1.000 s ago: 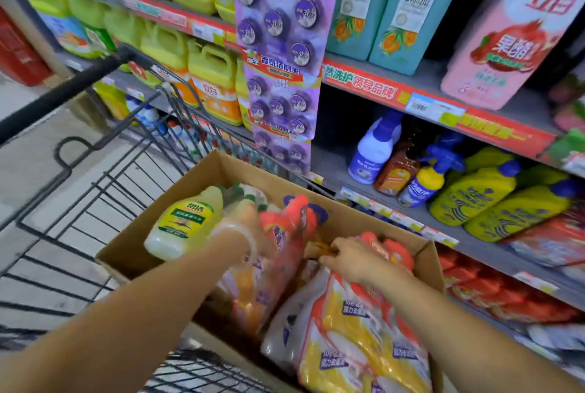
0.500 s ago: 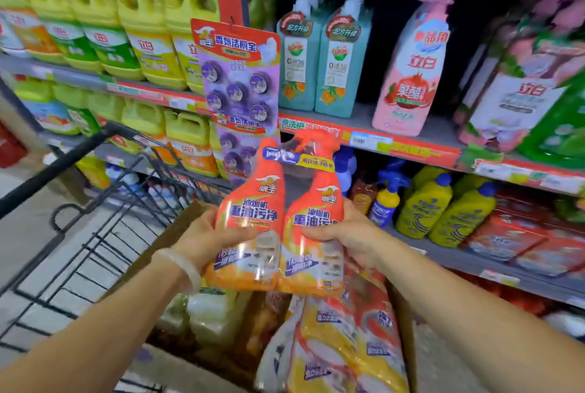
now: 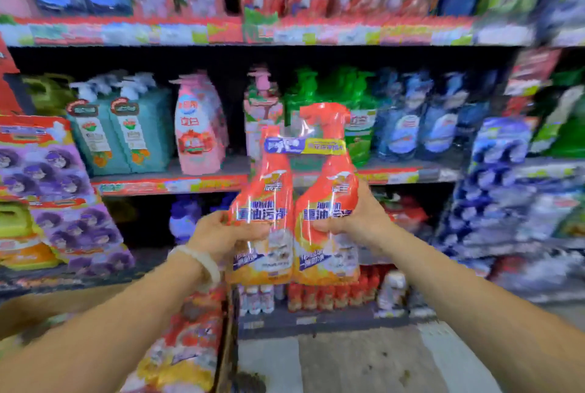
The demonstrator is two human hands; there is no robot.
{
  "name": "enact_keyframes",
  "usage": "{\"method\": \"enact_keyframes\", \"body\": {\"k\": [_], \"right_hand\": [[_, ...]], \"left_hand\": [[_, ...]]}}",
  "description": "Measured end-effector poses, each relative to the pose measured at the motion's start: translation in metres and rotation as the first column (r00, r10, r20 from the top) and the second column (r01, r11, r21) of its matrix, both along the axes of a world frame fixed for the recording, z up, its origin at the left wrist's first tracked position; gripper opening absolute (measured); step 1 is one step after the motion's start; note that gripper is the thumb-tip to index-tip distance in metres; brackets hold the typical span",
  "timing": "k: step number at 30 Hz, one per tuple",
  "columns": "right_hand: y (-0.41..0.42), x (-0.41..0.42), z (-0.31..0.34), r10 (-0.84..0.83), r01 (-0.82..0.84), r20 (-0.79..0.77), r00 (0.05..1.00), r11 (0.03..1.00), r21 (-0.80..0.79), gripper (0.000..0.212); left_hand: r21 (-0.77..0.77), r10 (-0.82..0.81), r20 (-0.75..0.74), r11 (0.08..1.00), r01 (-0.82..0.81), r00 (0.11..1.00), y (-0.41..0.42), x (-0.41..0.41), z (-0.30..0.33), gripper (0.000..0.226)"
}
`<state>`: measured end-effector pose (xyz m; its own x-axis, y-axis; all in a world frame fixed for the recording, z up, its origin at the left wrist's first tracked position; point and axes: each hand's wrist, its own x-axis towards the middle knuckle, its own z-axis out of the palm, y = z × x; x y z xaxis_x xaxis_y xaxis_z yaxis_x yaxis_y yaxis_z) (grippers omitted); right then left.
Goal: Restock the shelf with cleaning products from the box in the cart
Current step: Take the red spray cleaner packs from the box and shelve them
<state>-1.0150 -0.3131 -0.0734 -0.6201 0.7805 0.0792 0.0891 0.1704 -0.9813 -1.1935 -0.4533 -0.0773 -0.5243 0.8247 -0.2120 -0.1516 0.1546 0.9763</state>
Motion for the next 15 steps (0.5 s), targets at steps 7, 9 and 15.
{"method": "enact_keyframes", "body": {"k": [7, 9, 15], "right_hand": [[0.053, 0.234, 0.043, -0.340, 0.341, -0.022, 0.940, 0.933, 0.117, 0.099], [0.064, 0.294, 0.054, -0.431, 0.432, -0.034, 0.902, 0.895, 0.115, 0.096], [0.087, 0.440, 0.084, -0.614, 0.620, -0.089, 0.784, 0.775, 0.122, 0.089]], "left_hand": [[0.086, -0.246, -0.142, 0.962, 0.259, 0.959, 0.119, 0.192, 0.030, 0.035], [0.131, -0.309, -0.166, 0.934, 0.331, 0.937, 0.147, 0.250, 0.044, 0.033], [0.143, -0.498, -0.194, 0.838, 0.527, 0.845, 0.226, 0.385, 0.079, 0.053]]}}
